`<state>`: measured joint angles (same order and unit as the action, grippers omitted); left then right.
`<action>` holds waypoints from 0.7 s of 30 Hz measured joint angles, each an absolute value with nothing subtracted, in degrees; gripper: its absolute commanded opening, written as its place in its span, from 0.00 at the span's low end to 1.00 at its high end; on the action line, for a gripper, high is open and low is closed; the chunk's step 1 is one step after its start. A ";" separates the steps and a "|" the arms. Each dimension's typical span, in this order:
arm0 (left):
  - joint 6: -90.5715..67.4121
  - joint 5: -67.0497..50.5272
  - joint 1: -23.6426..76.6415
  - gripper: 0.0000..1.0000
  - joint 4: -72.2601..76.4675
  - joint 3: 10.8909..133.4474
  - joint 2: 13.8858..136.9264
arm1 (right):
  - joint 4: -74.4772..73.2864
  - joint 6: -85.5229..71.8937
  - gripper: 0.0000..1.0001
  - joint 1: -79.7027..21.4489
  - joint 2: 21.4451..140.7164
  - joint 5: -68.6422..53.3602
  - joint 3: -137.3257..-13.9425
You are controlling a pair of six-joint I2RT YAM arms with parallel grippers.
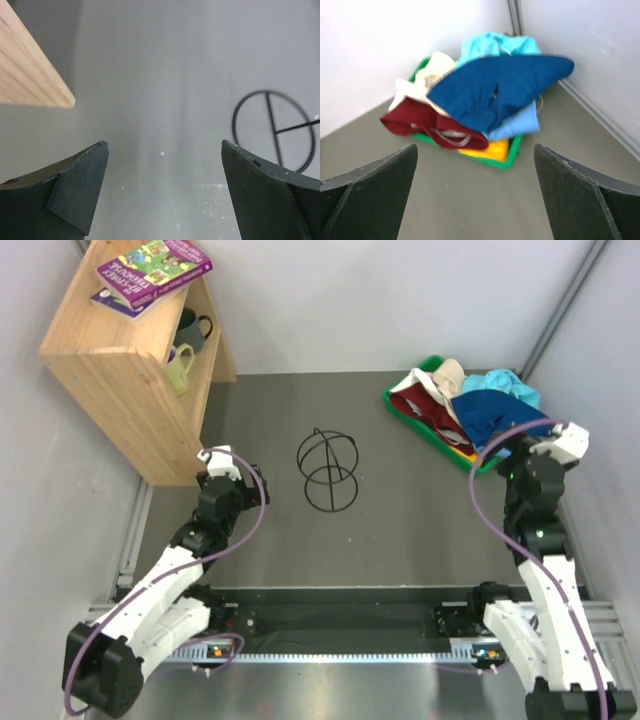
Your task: Stack the hats
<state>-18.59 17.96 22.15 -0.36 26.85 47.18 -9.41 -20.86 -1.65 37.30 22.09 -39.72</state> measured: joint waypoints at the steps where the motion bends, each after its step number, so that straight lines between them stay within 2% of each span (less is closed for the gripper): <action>1: -18.79 17.96 22.15 0.99 -0.97 26.98 48.10 | -9.58 -20.88 1.00 -1.65 39.72 22.48 -42.19; 15: -17.78 17.61 22.15 0.99 -1.96 27.11 48.38 | -14.66 -23.35 0.98 -0.78 85.27 21.19 -78.22; 21: -17.26 17.34 22.15 0.99 -1.32 27.11 49.32 | -15.51 -28.32 0.96 1.17 96.64 18.74 -80.79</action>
